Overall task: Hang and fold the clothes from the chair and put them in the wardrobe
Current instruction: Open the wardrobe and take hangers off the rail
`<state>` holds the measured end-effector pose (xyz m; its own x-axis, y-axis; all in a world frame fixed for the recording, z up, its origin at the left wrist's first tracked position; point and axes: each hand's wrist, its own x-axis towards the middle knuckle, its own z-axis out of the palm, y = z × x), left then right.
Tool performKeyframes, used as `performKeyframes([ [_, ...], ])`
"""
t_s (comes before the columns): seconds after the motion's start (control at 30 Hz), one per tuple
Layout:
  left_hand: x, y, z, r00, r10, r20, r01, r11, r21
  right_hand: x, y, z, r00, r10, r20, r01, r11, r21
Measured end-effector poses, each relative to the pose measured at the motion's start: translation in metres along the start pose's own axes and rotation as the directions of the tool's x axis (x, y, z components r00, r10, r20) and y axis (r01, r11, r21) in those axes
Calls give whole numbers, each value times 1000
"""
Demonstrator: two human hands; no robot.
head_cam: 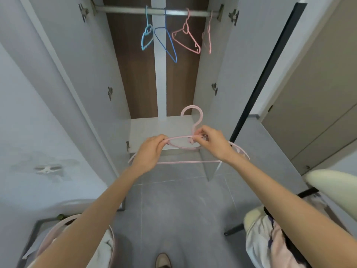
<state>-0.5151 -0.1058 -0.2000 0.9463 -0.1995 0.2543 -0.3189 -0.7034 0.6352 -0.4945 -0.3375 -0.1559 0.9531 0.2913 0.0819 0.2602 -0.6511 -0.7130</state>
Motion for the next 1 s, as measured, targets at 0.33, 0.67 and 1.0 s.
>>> performKeyframes([
  [0.33, -14, 80, 92, 973, 93, 210, -59, 984, -166, -129, 85, -31, 950, 44, -309, -115, 970, -215],
  [0.67, -47, 123, 189, 856, 322, 404, -229, 937, -262, -272, 130, -11, 735, 362, -573, -523, 841, -140],
  [1.0, -141, 156, 342, 660, 518, 544, -372, 854, -363, -442, 217, 57, 426, 569, -703, -744, 663, 85],
])
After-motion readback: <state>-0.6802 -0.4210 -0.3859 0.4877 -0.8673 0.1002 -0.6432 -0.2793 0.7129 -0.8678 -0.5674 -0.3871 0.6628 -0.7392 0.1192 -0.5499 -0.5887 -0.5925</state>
